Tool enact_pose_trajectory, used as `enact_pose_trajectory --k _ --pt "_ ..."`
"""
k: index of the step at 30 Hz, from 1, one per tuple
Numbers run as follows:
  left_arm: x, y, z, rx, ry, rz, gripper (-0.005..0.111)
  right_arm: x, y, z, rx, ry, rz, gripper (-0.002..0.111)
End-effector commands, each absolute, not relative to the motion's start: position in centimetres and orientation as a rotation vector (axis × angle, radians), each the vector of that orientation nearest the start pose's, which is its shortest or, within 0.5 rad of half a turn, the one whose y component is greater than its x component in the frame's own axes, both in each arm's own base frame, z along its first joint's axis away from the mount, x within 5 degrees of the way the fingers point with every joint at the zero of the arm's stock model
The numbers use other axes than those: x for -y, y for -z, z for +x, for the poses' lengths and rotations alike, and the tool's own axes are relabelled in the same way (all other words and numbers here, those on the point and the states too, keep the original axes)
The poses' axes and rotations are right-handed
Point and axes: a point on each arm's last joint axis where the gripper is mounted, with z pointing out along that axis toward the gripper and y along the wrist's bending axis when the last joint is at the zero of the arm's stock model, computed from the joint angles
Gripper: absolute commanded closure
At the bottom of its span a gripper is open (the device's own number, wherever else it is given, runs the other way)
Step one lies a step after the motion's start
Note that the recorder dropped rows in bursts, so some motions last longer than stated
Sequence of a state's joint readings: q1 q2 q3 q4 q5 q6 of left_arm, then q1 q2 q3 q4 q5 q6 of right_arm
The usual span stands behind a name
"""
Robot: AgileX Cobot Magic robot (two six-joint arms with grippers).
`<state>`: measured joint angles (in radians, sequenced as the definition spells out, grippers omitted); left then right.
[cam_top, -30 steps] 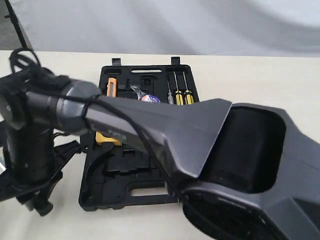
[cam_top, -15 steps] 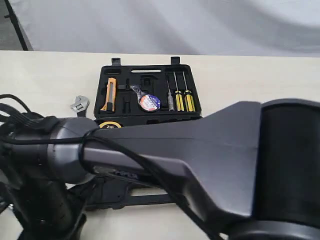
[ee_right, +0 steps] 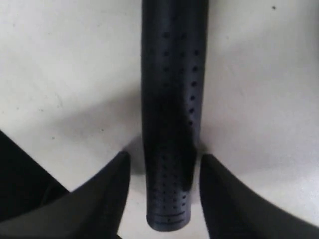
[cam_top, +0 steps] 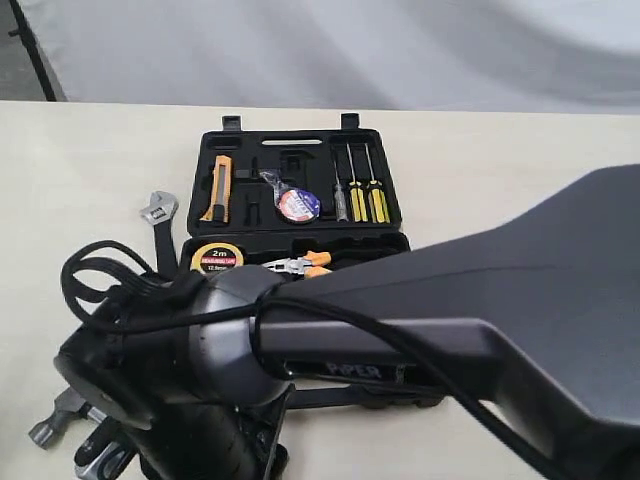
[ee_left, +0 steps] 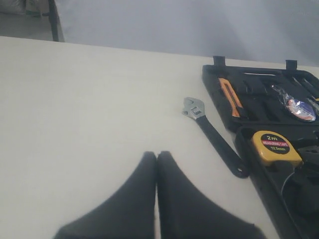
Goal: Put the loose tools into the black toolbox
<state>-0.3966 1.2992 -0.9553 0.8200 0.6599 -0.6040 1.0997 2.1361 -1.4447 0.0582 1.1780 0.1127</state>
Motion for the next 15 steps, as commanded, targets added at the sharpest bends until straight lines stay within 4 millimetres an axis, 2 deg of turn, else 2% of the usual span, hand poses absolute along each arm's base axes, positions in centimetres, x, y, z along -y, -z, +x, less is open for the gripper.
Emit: enact_pose_trajectory --k 1,7,9,11,15 --pt "6.6 -30.7 26.3 -2.223 -0.348 0.306 0.105 -35.0 -14.1 17.4 -2.883 0.044 -1.513 0.048" --pt "6.6 -30.7 26.3 -2.223 -0.348 0.306 0.105 -36.9 -19.3 18.4 -2.681 -0.196 -1.408 0.048" --pt "6.6 -30.7 26.3 -2.223 -0.348 0.306 0.105 -37.6 -20.3 18.8 -2.621 -0.257 -1.376 0.048" --pt "6.6 -30.7 26.3 -2.223 -0.348 0.306 0.105 -38.2 -20.6 19.1 -2.569 -0.306 -1.346 0.048" --pt "6.6 -30.7 26.3 -2.223 -0.348 0.306 0.105 -39.0 -19.5 19.6 -2.514 -0.325 -1.347 0.048"
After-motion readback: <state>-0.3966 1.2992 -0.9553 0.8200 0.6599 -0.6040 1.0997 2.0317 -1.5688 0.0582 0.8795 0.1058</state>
